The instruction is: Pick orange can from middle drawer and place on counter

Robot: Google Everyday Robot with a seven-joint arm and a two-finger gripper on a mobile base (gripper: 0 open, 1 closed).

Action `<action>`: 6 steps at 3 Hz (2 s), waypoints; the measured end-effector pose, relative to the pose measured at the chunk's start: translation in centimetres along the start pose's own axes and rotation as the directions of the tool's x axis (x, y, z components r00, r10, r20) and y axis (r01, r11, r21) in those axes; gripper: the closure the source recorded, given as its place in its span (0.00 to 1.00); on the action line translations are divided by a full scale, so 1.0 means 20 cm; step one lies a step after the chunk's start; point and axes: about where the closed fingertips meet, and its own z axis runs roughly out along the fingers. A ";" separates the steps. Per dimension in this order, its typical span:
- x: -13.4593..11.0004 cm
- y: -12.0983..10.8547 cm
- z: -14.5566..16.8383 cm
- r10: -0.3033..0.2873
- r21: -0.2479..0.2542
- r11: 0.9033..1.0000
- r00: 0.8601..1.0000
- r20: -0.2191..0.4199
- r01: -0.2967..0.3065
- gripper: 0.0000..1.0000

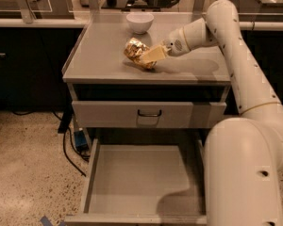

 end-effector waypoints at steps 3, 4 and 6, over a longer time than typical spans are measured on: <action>-0.01 -0.04 0.01 -0.004 0.012 1.000 1.000 0.010 0.004 0.36; -0.01 -0.04 0.01 -0.004 0.012 1.000 1.000 0.010 0.004 0.15; -0.01 -0.04 0.01 -0.004 0.012 1.000 1.000 0.010 0.004 0.00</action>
Offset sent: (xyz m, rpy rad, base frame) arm 0.0094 -0.0008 0.0005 0.0043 -0.0124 -0.0093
